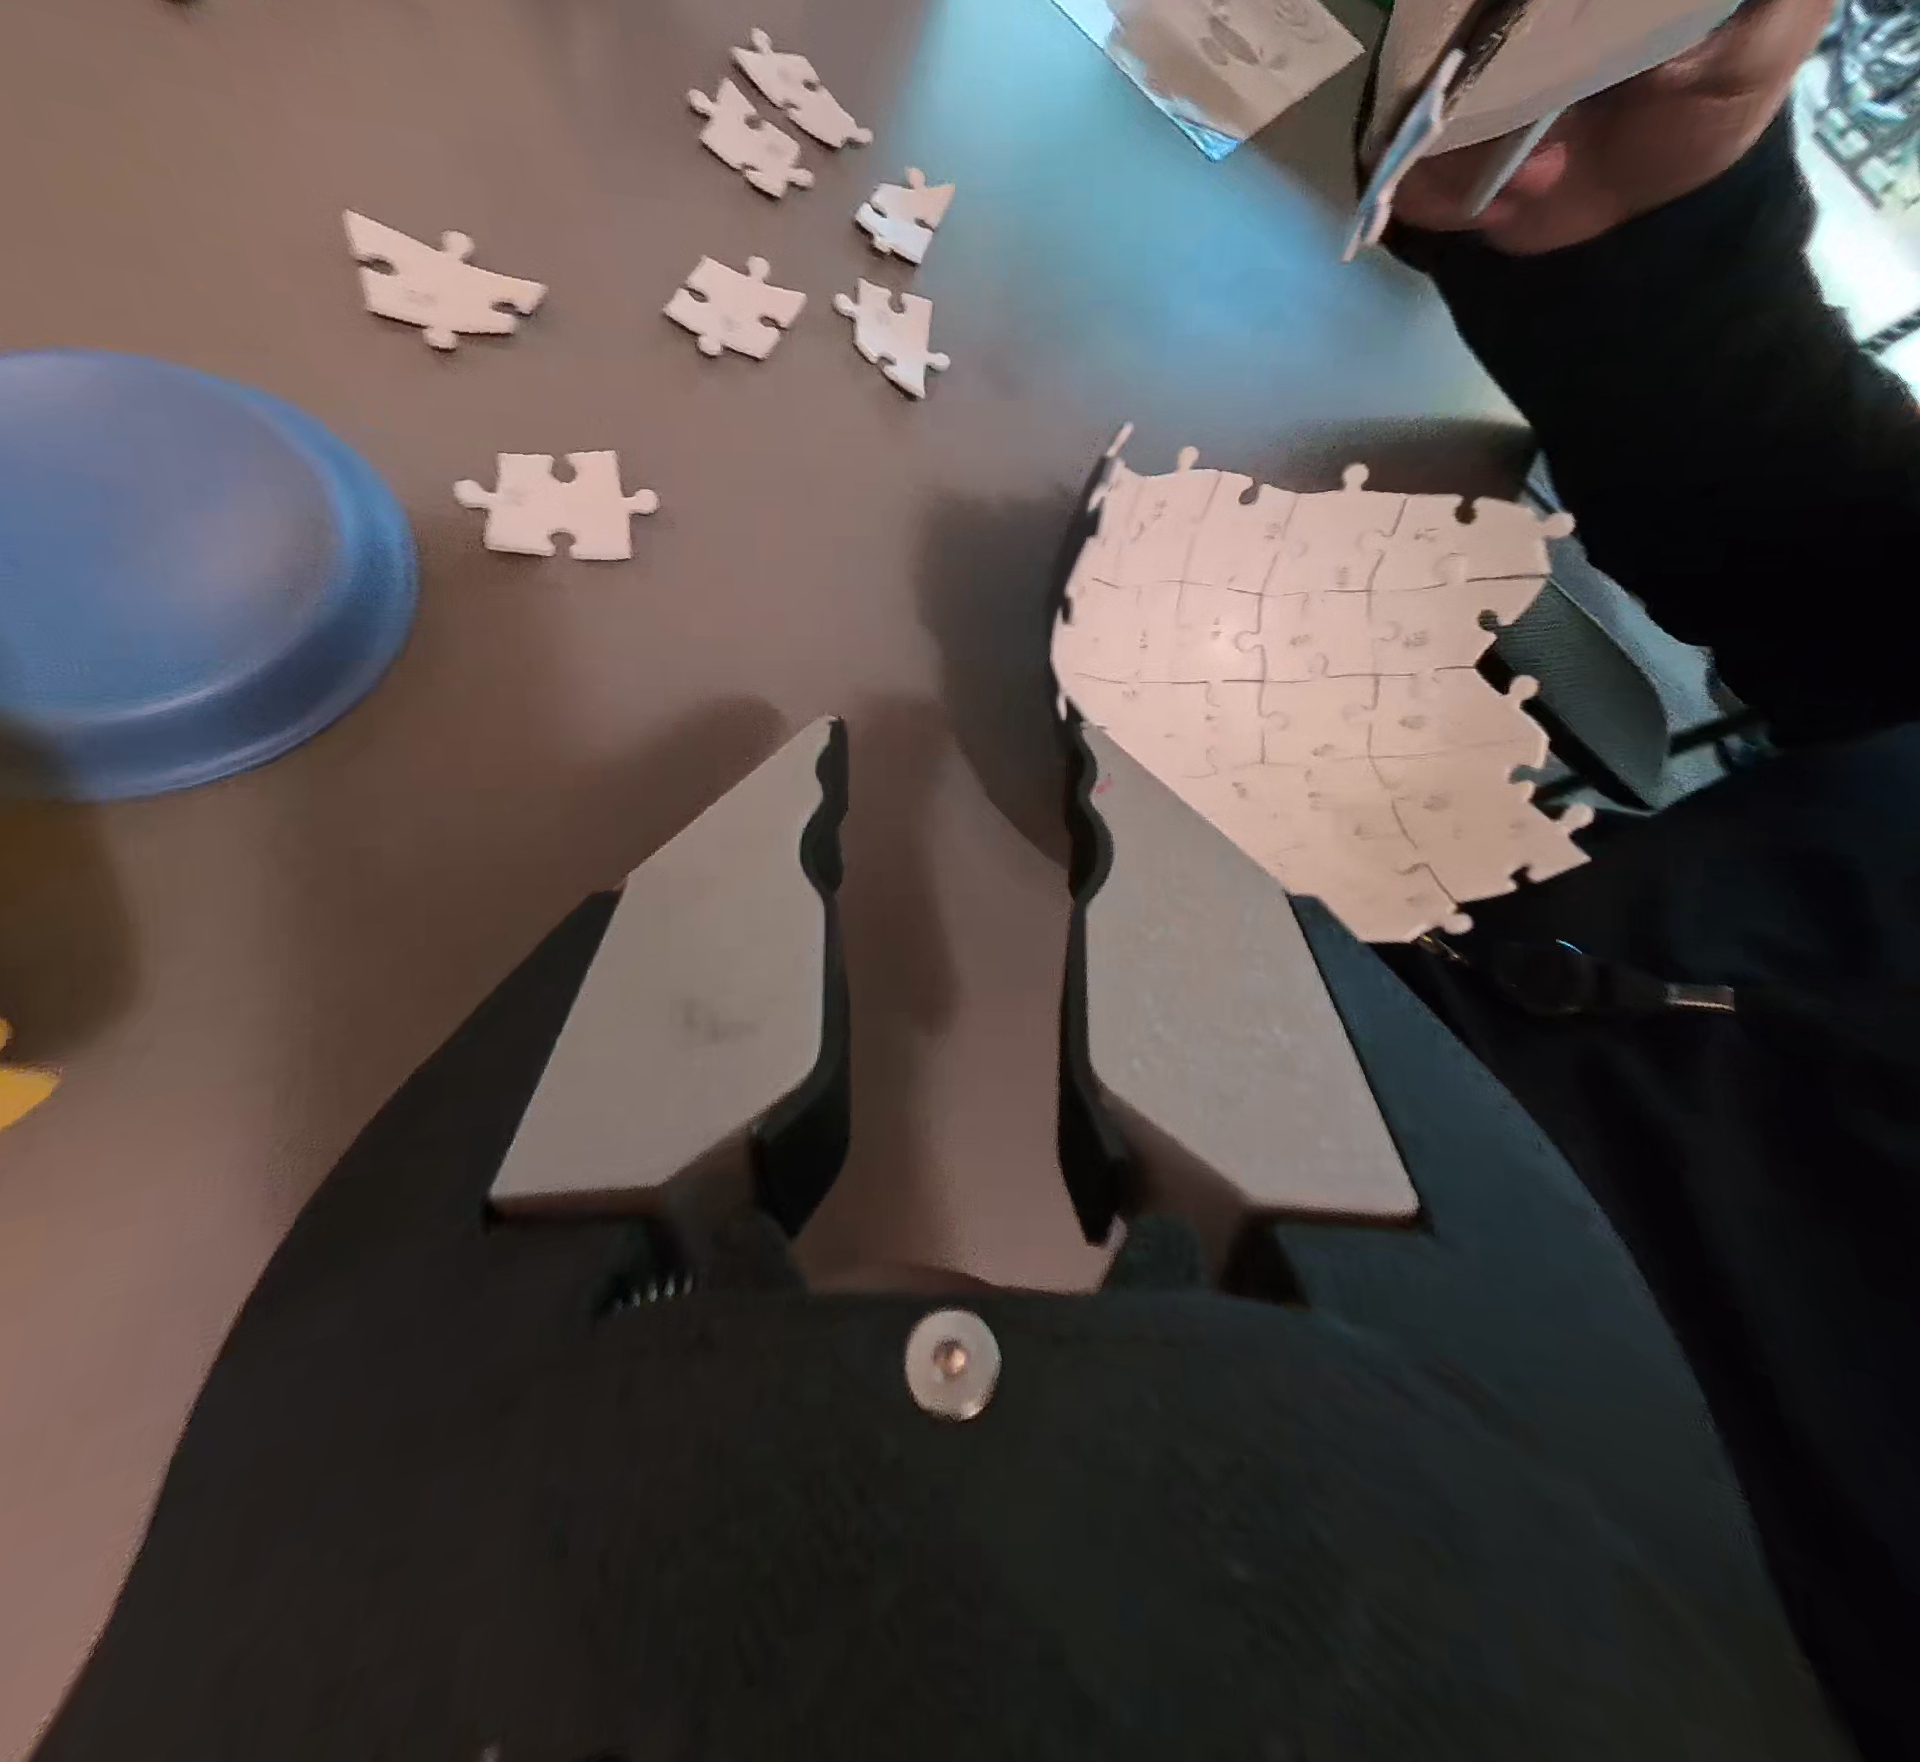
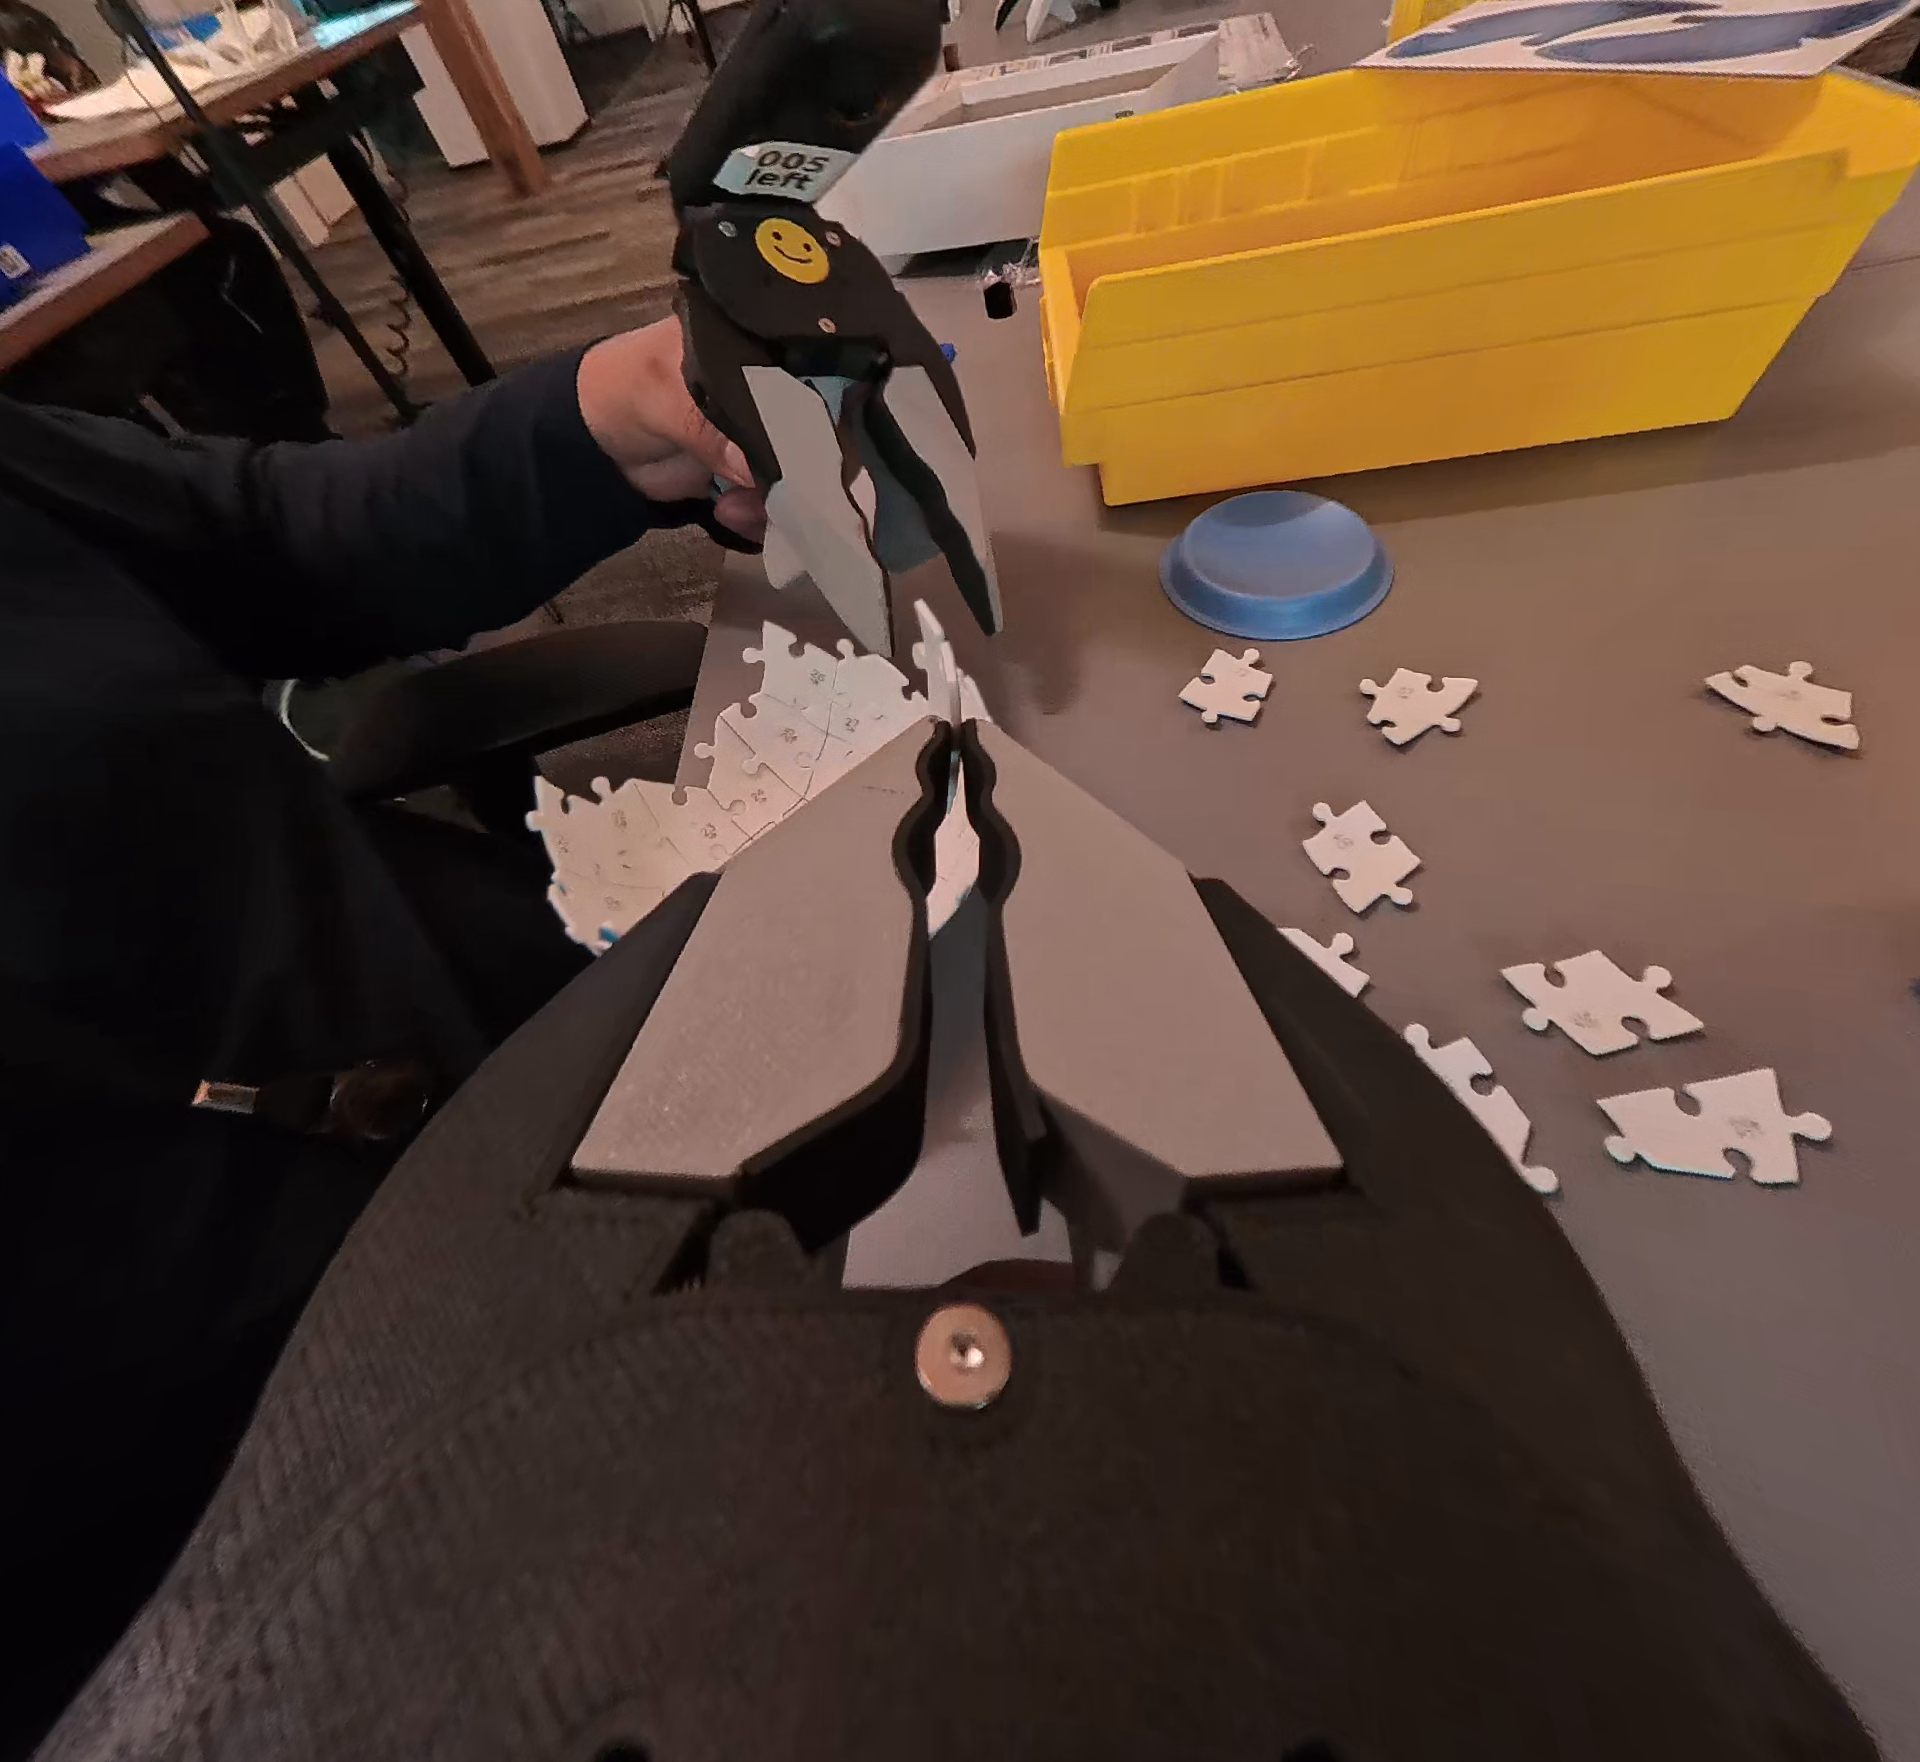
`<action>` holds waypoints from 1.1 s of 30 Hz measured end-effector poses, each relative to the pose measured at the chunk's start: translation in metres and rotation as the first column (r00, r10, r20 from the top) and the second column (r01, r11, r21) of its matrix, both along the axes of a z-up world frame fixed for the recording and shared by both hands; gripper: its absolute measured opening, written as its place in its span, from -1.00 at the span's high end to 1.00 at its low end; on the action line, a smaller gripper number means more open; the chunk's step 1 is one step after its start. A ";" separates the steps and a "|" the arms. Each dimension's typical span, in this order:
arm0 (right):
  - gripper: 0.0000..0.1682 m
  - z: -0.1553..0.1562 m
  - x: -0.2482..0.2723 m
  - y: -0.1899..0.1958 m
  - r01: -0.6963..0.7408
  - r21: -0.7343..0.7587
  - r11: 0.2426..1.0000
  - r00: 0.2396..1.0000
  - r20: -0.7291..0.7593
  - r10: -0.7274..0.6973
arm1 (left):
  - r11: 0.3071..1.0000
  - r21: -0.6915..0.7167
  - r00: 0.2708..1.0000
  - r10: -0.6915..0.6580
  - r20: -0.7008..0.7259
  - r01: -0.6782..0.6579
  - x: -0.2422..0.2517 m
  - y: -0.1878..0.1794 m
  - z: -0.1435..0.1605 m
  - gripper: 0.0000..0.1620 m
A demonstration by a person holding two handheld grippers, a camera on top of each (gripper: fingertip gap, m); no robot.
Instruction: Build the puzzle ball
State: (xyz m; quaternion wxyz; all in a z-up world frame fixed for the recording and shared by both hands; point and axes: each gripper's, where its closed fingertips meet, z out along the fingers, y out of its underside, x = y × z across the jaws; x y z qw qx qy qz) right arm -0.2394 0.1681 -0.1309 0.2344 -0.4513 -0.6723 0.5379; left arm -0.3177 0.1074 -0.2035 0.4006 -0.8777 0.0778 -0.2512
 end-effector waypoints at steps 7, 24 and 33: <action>1.00 -0.014 0.000 -0.001 -0.015 -0.023 1.000 1.000 0.013 0.016 | 1.000 -0.018 1.000 -0.013 -0.024 0.012 0.000 0.011 0.001 0.49; 1.00 -0.026 0.011 0.004 0.013 -0.077 0.997 0.999 0.033 -0.010 | 0.998 -0.044 0.998 -0.038 -0.052 0.036 0.012 0.019 -0.005 0.49; 1.00 -0.032 0.010 0.009 0.044 -0.089 0.995 0.998 0.056 -0.039 | 0.998 -0.035 0.998 -0.045 -0.040 0.044 0.017 0.026 -0.002 0.50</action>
